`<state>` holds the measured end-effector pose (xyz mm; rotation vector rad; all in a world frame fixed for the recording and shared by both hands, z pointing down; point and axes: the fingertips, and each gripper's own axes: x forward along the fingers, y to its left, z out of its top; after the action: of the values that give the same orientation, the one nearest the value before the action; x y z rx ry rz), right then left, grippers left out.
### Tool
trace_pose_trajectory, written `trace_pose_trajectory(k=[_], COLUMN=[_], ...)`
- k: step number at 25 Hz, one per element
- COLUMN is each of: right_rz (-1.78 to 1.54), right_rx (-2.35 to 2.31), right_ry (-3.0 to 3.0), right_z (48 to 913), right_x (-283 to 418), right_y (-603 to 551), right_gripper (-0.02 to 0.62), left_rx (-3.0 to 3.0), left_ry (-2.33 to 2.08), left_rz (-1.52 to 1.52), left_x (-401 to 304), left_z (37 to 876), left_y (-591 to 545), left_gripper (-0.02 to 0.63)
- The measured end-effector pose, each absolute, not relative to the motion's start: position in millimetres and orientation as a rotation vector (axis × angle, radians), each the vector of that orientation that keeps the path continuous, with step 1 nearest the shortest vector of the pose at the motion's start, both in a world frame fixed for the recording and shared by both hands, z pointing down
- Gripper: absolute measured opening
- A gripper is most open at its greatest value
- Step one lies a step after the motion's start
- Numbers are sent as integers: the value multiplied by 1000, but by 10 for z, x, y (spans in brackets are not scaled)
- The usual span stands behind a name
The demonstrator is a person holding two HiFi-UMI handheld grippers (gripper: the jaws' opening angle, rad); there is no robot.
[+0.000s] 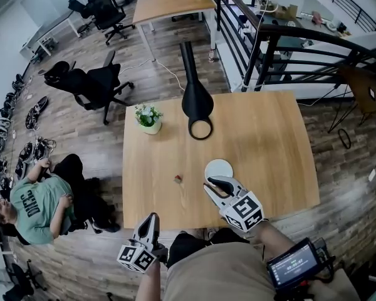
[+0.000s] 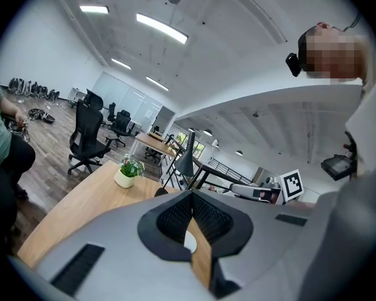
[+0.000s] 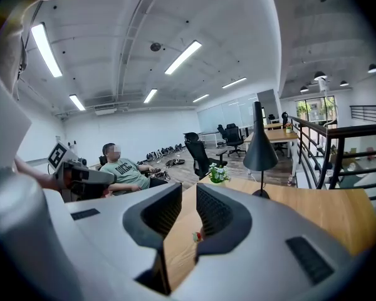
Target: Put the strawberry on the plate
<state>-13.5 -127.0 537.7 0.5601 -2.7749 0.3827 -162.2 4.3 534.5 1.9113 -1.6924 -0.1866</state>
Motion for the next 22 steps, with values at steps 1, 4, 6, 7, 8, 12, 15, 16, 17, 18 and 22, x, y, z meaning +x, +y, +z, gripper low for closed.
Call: trace_pose_trajectory(k=[1,4,6,7,8,12,15,16,17,18,22], right_rz=[386,391,395,395,395,396,403,403,401,395,380], right_rx=[557,555,558,561,565,591,630,642,651,659,675], right_ry=[-2776,-2769,-2758,-2754,-2750,-2735,-2709,-2701,-2694,-2686,-2650], right_z=[5381,5425,5475,5496,5514,5551,5540,5538,5544,5560,5688], right_x=[-146,-176,-210,-238,-272,-398,-439,-464,-496,-531,-659], right_y=[-1281,-1298,-1293,-1294,-1303,-1386,-1409,-1415,-1429,-1449,-1528], right_gripper=[57,57,57,57,57,57,57,57,58,58,58], left_rx=[1909,1911,1909,1909,1909,1925,1961,1977,1993,2005,2028], left_ry=[-1694,-1694,-1688,-1682,-1674,-1627,-1564,-1543,-1525,-1510,-1469], left_rz=[-184,-185,-185,-184,-182,-167,-147,-135,-126,-119,-95], left_x=[-1632,-1670,-1712,-1742,-1775,-1884,-1903,-1921,-1947,-1978,-2096], left_z=[5348,5362,5387,5409,5436,5536,5534,5532,5537,5549,5649], left_y=[41,30,16,2,-22,-176,-281,-320,-365,-414,-562], left_gripper=[3,3,3,3,3,3,3,3,3,3,3])
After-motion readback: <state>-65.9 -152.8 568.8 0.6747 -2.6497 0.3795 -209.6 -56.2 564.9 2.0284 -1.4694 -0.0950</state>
